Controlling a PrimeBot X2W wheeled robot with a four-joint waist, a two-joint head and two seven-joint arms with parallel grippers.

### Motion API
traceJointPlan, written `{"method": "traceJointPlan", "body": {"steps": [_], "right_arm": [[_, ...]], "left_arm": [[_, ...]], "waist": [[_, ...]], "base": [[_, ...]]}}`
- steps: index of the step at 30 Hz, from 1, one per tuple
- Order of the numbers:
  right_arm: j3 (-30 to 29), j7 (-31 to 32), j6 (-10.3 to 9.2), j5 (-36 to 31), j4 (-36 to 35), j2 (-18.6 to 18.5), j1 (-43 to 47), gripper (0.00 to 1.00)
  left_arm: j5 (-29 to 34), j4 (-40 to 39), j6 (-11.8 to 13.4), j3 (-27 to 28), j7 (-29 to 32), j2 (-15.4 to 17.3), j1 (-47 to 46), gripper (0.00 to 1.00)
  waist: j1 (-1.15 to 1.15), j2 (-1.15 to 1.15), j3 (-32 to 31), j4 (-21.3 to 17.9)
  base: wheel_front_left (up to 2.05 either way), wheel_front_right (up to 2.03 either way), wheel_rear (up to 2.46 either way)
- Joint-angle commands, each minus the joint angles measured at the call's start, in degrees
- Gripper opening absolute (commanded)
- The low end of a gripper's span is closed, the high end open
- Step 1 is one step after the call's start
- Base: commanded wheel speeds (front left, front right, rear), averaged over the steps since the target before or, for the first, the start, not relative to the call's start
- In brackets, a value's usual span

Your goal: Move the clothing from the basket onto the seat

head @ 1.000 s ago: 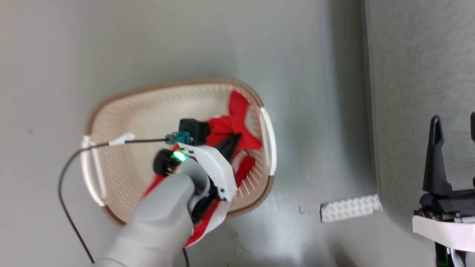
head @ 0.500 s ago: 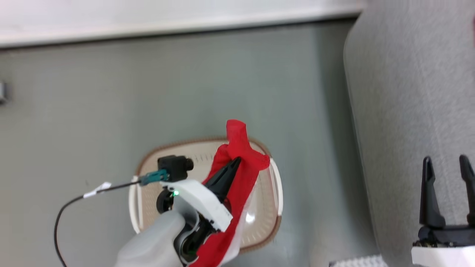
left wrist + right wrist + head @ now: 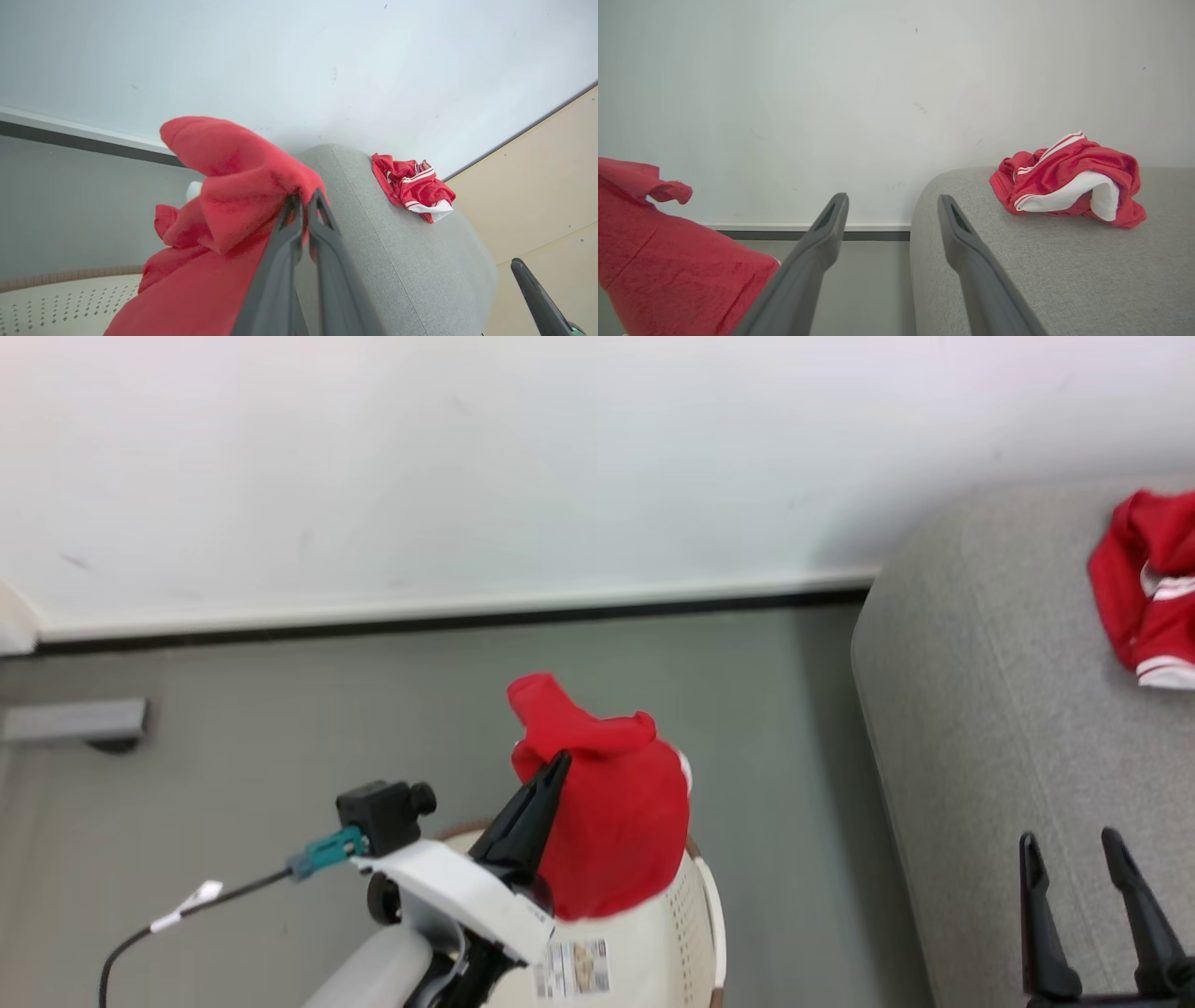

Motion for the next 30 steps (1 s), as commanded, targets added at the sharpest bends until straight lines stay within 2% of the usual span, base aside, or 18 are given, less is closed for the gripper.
{"method": "traceJointPlan", "body": {"steps": [1,10,20,24,30], "right_arm": [[0.1,0.0,-0.18,-0.3,0.5,-0.1,1.1,1.0],[1.7,0.0,-0.18,-0.8,2.5,-0.2,3.9,1.0],[5.3,0.0,-0.18,-1.0,3.2,-0.1,4.8,1.0],[9.0,0.0,-0.18,-1.1,3.0,-0.4,3.9,1.0],[18.7,0.0,-0.18,0.1,3.3,-3.9,0.1,1.0]], "left_arm": [[1.2,-1.1,0.5,0.7,0.0,0.4,1.8,0.0],[4.8,-6.1,3.7,3.0,0.0,2.1,7.5,0.0],[6.6,-11.1,6.4,2.8,1.4,5.2,8.4,0.0],[7.4,-13.6,7.1,2.2,2.5,6.3,7.7,0.0],[9.2,-17.8,7.4,0.8,4.3,6.7,5.5,0.0]], "waist": [[0.01,0.0,-3.6,0.7],[0.01,0.0,-10.2,1.0],[0.01,0.0,-13.1,1.6],[0.01,0.0,-13.4,1.7],[0.01,0.0,-13.2,1.7]], "base": [[0.0,0.0,0.0],[0.0,0.0,0.0],[0.0,0.0,0.0],[0.0,0.0,0.0],[0.0,0.0,0.0]]}}
